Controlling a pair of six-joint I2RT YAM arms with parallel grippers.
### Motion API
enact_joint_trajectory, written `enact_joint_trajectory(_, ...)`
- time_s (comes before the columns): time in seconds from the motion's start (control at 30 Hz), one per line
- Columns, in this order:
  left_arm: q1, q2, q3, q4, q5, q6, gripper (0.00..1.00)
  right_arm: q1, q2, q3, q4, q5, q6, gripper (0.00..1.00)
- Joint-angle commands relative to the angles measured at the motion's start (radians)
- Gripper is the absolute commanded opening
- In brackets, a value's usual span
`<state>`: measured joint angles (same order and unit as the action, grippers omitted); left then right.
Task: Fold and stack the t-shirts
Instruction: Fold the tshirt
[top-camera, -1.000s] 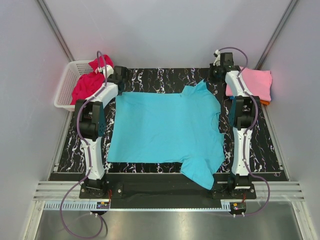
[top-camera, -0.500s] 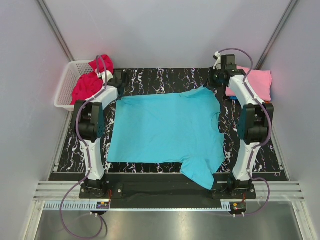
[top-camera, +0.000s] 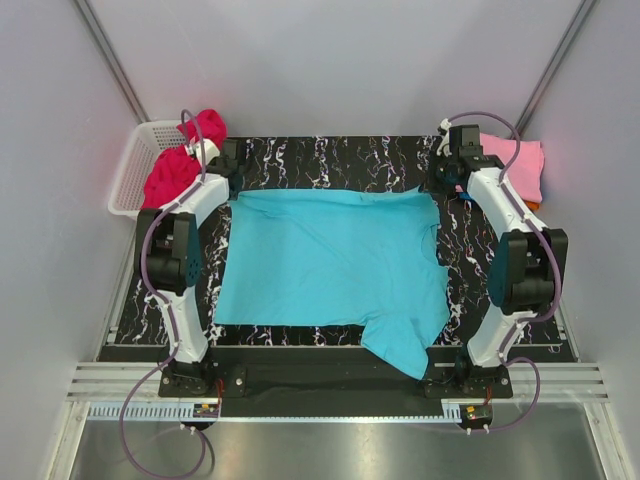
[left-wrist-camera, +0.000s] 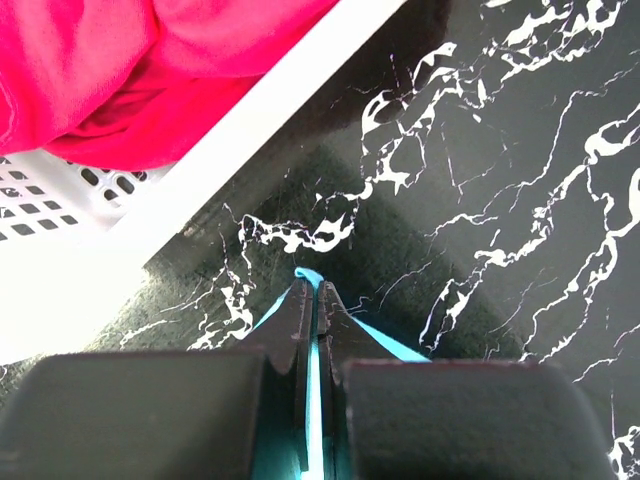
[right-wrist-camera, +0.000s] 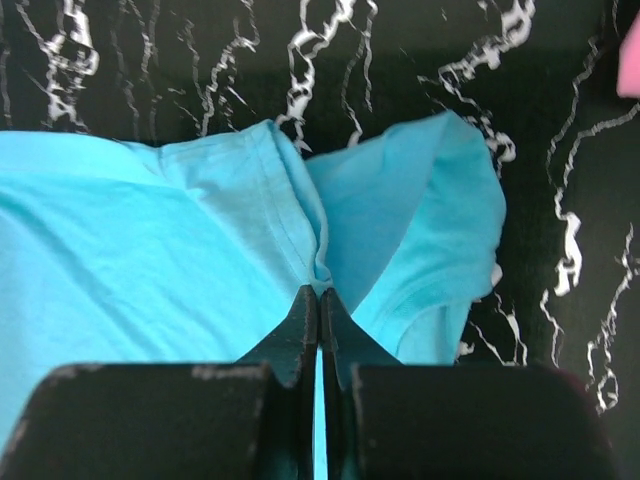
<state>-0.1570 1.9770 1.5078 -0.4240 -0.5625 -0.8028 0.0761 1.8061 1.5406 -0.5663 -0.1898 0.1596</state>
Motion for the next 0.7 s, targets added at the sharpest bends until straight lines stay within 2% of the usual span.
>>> enact_joint_trajectory(0.0, 0.01, -0.06, -0.021, 0.04, -0.002, -0.009, 0.0, 0.004, -0.085, -0.036, -0.009, 0.065, 0.018, 0.0)
enact_joint_trajectory(0.23, 0.008, -0.055, -0.035, 0.079, 0.082, 0.036, 0.0, 0.002, -0.174, -0.112, -0.03, 0.125, 0.031, 0.0)
enact_joint_trajectory(0.67, 0.011, -0.076, -0.055, 0.087, 0.118, 0.057, 0.0, 0.002, -0.278, -0.207, -0.072, 0.093, 0.07, 0.0)
